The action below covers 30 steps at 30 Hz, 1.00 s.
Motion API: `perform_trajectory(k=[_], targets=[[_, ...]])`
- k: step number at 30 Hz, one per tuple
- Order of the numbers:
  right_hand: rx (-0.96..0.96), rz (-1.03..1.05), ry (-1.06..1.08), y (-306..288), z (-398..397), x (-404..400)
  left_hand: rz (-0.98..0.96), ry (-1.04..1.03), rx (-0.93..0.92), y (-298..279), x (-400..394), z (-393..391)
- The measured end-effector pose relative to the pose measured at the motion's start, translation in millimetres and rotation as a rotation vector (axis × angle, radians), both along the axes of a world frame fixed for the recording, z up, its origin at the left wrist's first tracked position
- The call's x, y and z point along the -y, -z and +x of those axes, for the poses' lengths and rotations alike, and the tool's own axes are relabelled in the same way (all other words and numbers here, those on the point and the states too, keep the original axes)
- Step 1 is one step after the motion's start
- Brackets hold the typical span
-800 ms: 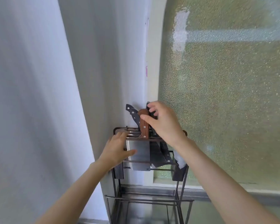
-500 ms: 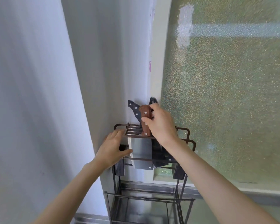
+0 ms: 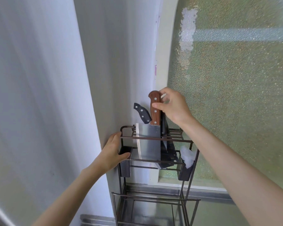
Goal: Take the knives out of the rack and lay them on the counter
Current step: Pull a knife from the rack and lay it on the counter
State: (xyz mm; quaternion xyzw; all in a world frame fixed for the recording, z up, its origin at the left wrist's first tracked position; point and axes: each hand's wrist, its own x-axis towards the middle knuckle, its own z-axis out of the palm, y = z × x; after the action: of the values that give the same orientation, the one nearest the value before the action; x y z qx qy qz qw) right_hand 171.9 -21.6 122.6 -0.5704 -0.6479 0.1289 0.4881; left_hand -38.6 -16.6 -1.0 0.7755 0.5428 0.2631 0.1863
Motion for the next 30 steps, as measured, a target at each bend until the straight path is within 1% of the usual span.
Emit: perform_trajectory(k=[5,9,11,13,16,18,20,22,24,27,30], targets=[[-0.073,0.025,-0.031,-32,9,11,0.084,0.001,0.120,-23,12,-4],[-0.094,0.078,-0.025,-59,17,20,0.178,-0.031,0.157,-43,27,-7],[-0.108,0.106,-0.014,-71,21,27,0.273,-0.066,0.225,-52,38,-5],[-0.155,0.130,-0.014,-81,27,36,0.272,-0.056,0.296,-60,51,1],[-0.236,0.185,-0.013,-96,38,51,0.091,0.070,0.337,-62,69,21],[-0.301,0.223,0.010,-103,47,62,-0.059,0.146,0.428,-61,75,38],[-0.383,0.265,0.051,-103,56,75,-0.268,0.165,0.650,-60,74,57],[-0.517,0.294,0.105,-94,66,88,-0.506,0.172,0.872,-61,70,77],[-0.694,0.296,0.144,-76,78,104,-0.669,0.191,1.002,-63,66,99],[-0.936,0.251,0.170,-43,98,131,-0.764,0.193,1.213,-63,71,132],[-1.170,0.219,0.195,-6,122,158,-0.738,0.123,1.458,-61,81,159]])
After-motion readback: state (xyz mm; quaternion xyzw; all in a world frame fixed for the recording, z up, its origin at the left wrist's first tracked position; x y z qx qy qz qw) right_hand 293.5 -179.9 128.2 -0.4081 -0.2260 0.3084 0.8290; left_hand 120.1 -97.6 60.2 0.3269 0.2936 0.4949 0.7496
